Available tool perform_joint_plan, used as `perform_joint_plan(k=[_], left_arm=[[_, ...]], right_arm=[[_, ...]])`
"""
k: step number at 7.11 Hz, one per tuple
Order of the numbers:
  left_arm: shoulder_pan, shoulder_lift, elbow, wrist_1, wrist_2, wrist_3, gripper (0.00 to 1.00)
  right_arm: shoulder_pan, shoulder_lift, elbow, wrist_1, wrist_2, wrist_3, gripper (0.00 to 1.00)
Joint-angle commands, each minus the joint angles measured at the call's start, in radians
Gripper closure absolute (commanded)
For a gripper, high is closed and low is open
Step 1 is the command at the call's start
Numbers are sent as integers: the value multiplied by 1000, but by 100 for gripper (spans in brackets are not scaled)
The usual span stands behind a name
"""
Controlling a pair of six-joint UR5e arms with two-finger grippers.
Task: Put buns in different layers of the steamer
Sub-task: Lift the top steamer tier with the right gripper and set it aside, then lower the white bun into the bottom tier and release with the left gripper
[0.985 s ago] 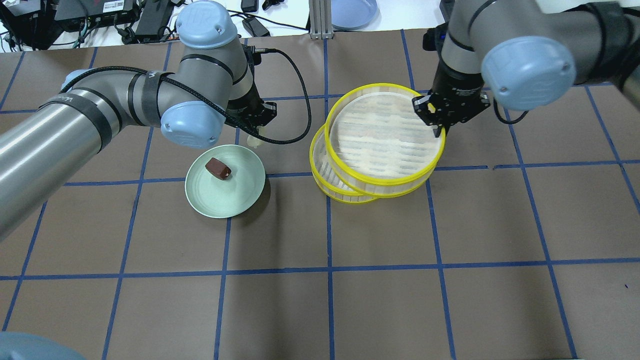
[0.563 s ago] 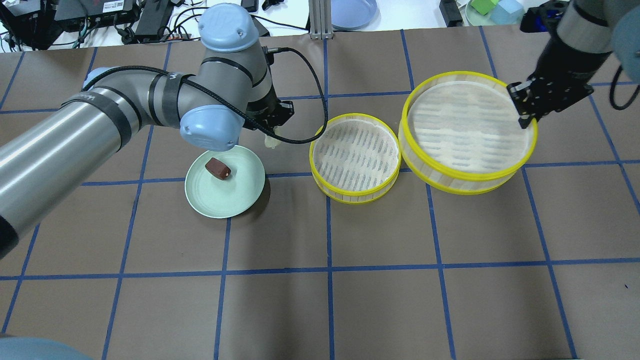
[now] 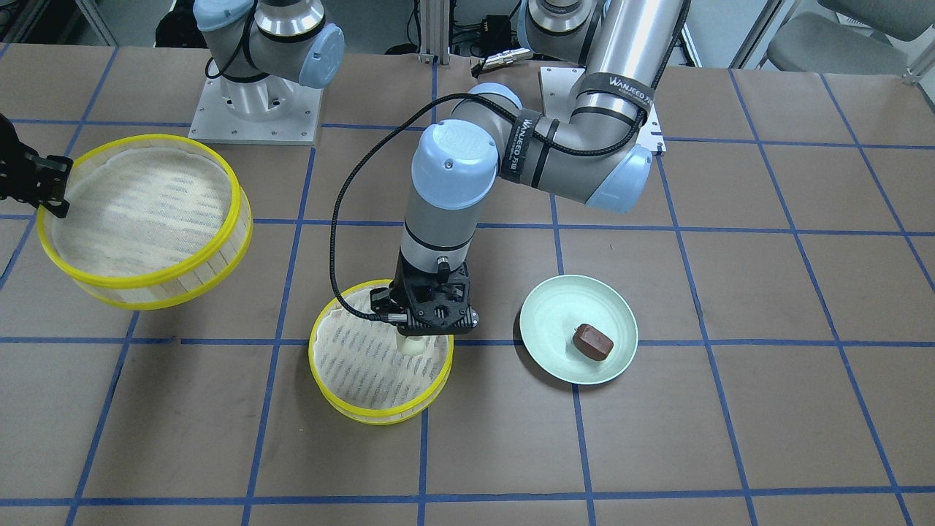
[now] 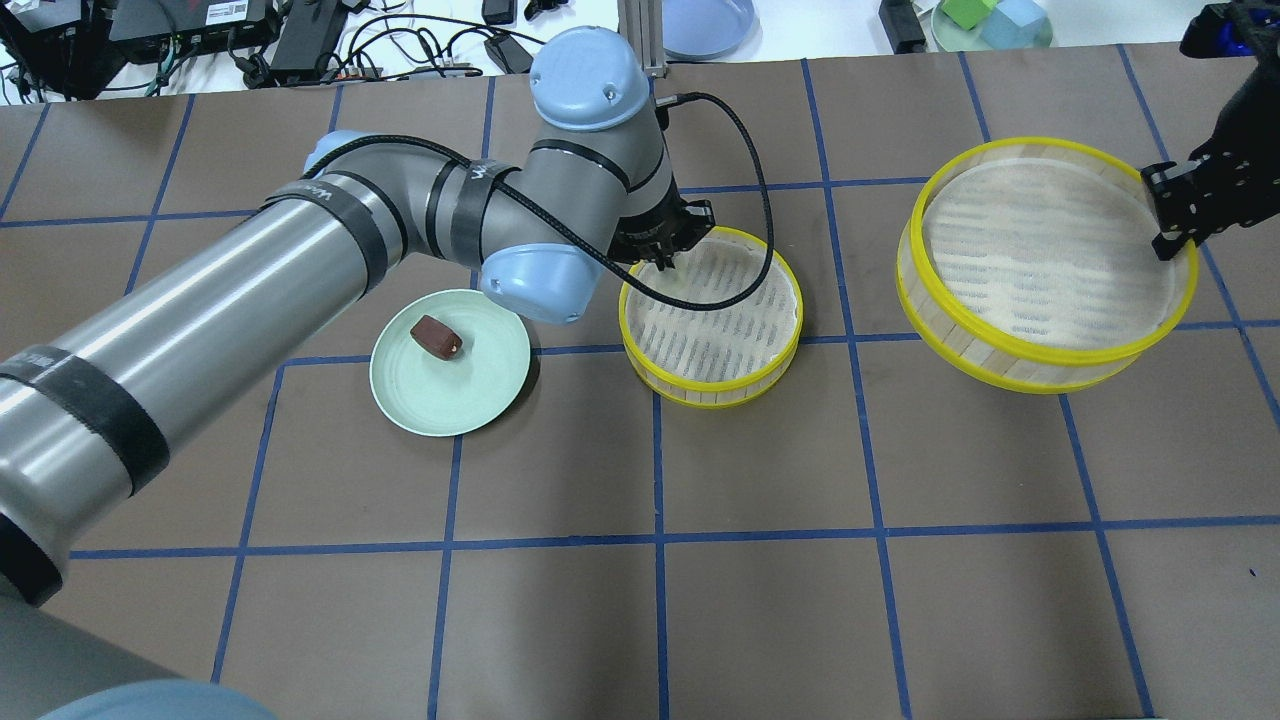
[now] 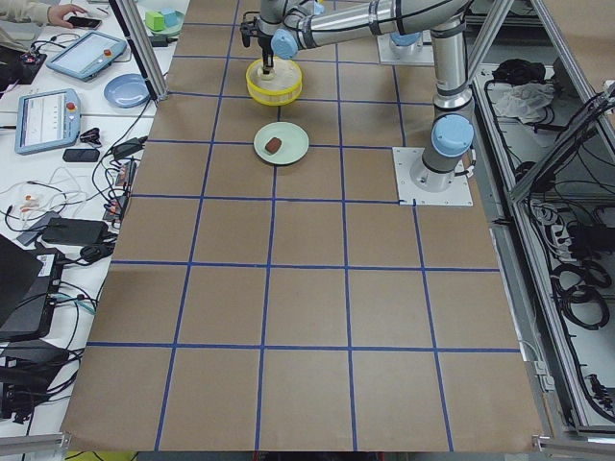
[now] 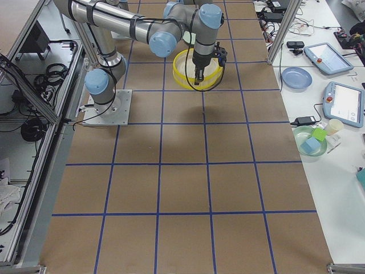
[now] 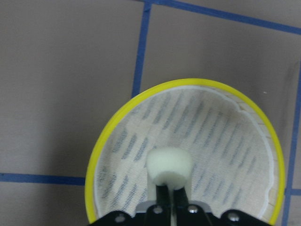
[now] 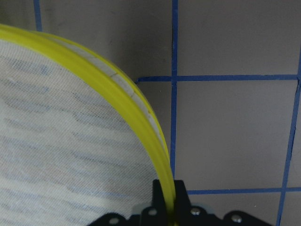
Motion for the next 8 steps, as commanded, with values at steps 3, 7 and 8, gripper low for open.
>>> perform_joint_plan(k=[3, 7, 8], left_arm=[[-34, -60, -12, 81, -30, 25, 19], [-46, -51, -33, 79, -30, 33, 0], [-46, -47, -54, 81, -30, 31, 0]], right_arm=[[-18, -2, 1, 28, 0, -19, 100], [-18, -2, 3, 29, 2, -19, 100], [-18, -2, 3, 29, 0, -20, 100]])
